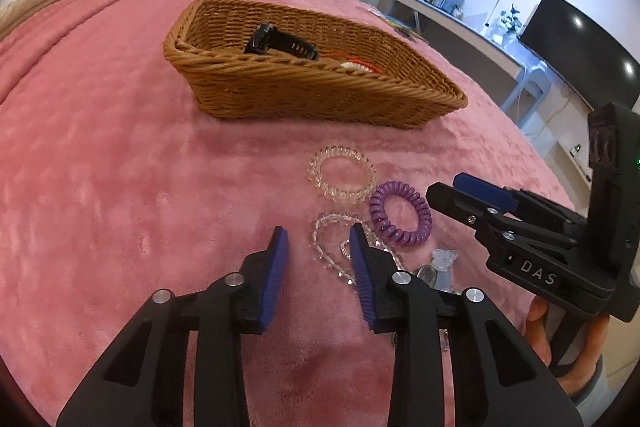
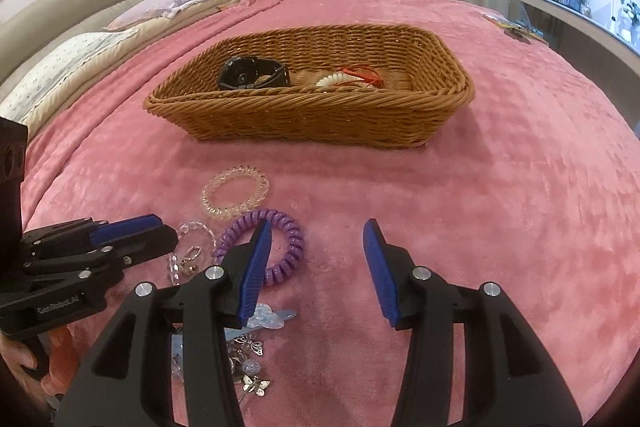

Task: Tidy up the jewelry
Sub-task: 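Grasp the clear bead bracelet with the left tool while the right tool grasps the purple coil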

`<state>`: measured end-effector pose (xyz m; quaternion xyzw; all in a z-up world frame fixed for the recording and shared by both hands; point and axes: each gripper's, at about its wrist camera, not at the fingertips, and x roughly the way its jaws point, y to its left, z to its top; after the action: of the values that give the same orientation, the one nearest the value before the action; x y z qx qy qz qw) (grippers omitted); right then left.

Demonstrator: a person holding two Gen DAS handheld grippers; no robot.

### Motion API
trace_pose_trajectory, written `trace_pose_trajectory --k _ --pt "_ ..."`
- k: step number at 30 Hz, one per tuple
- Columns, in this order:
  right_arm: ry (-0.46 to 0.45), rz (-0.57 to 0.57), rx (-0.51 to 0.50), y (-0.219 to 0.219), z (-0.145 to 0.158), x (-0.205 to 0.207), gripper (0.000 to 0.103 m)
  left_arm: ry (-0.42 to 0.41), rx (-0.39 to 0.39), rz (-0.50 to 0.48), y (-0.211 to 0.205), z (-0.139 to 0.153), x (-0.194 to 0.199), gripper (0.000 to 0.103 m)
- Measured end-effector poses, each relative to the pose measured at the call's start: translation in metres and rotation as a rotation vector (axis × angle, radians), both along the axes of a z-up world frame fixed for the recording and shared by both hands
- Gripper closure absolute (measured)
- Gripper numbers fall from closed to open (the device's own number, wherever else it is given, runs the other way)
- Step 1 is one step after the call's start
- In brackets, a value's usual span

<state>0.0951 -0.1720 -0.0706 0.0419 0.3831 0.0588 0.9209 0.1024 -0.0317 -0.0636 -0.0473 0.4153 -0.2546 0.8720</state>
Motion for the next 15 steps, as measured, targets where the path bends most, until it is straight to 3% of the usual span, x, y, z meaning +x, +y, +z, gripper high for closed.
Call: trace_pose_trajectory --k 2,9,13,15 --pt "0.006 0.01 -0.012 0.004 -0.001 0.001 0.064 0.007 0.015 0.002 -0.004 -0.002 0.001 0.084" --pt "0.029 0.033 -0.065 0.015 -0.007 0.004 0.068 -0.006 0.064 -0.011 -0.011 -0.004 -0.003 0.086" --pt "0.065 0.069 -0.091 0.023 -0.014 0.008 0.083 -0.016 0.09 -0.016 -0.015 -0.004 -0.005 0.088" --pt "0.054 0.075 -0.115 0.028 -0.013 0.005 0.09 -0.024 0.104 -0.018 -0.017 -0.003 -0.007 0.096"
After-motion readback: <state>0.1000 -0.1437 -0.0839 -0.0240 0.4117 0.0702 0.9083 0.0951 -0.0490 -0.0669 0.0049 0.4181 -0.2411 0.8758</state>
